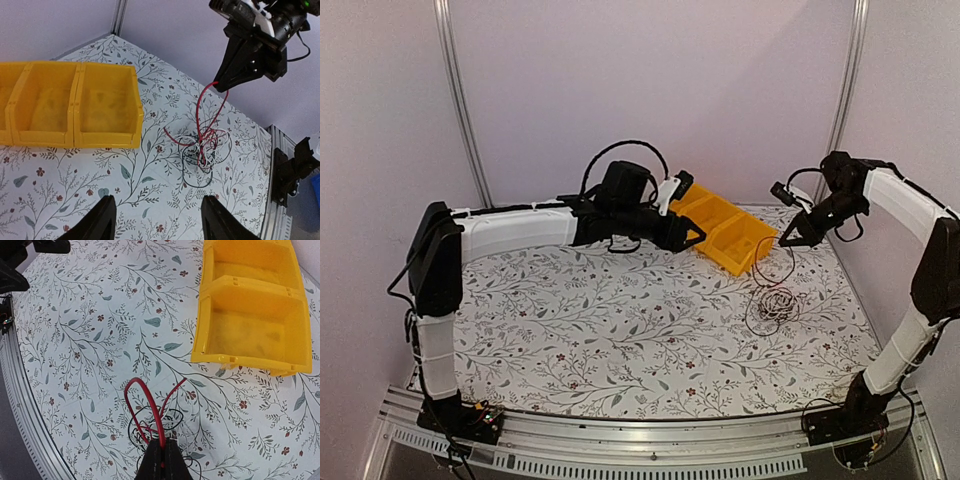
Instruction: Untangle the cables
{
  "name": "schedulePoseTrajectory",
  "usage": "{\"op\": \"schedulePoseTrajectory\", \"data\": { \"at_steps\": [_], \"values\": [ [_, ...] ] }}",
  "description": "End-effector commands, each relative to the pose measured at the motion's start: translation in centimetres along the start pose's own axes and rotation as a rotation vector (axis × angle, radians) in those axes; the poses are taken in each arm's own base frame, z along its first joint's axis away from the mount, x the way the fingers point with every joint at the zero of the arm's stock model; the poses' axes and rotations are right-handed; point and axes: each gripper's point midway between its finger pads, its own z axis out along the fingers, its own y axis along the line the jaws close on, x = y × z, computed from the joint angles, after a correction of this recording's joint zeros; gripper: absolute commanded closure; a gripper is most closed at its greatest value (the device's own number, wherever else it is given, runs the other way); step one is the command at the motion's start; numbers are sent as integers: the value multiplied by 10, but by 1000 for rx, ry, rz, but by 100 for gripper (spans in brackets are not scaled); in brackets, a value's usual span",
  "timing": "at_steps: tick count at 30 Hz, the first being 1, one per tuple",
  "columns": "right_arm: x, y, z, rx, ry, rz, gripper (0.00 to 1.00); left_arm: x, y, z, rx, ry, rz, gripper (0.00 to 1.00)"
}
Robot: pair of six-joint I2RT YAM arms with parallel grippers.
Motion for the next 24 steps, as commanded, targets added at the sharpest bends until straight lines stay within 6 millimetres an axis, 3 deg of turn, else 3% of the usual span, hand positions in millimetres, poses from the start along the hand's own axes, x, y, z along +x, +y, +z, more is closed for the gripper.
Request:
{"op": "schedulePoseTrajectory", "data": {
  "at_steps": [1,3,9,16,18,22,24],
  "values": [
    [-23,44,-16,-91,-70,-59,100,-40,-57,13,119,-155,204,38],
    [-31,54,-20,-108,-93,-73,100,-38,-69,20,148,-155,230,37],
    [-44,78,-22,-150,-124,-108,100,-26,-79,33,224,-158,174,35],
    [-60,91,-17,-193,-141,-144,100,-10,-78,49,293,-154,74,39],
    [-63,92,-15,-204,-145,-150,100,-9,-77,51,299,-155,61,50],
    [-62,88,-6,-212,-150,-160,100,-11,-71,46,268,-160,46,92],
    [-55,84,6,-210,-156,-166,100,-12,-67,38,233,-172,43,100]
  ]
}}
